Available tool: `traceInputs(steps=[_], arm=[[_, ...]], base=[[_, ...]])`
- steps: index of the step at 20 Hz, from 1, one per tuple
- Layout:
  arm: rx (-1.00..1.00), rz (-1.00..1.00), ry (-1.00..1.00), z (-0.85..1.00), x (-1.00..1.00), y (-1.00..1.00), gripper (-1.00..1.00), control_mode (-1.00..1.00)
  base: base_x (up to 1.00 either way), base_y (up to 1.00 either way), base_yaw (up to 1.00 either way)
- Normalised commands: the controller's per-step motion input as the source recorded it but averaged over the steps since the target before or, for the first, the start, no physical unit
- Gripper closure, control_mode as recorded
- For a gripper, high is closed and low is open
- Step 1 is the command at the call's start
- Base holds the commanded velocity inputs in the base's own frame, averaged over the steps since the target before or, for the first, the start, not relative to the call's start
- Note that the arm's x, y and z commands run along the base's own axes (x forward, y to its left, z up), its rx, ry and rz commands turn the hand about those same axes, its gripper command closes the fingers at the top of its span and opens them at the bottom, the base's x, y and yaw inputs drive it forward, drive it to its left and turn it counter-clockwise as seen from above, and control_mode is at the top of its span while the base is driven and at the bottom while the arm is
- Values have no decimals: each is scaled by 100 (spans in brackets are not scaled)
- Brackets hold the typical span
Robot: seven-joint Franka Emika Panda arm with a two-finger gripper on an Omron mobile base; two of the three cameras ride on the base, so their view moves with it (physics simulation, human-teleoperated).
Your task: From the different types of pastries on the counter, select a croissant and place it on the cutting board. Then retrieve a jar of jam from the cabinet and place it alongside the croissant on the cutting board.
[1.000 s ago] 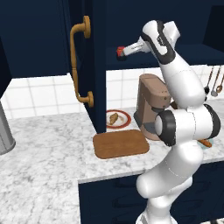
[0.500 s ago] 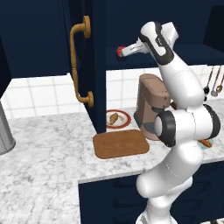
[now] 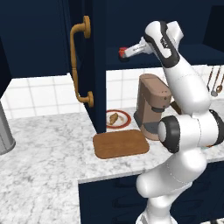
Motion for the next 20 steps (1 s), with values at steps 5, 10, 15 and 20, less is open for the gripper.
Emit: traceInputs(steps=[5, 10, 15, 20], arm=[[0, 0, 0, 0, -34, 0, 100, -100], [-2, 0, -4, 8, -50, -6, 100, -100], [-2, -1, -7, 33, -65, -24, 100, -100], [0, -1, -1, -6, -62, -2, 100, -100]], base=[[0, 0, 0], [0, 0, 0], [0, 0, 0], [0, 0, 0]])
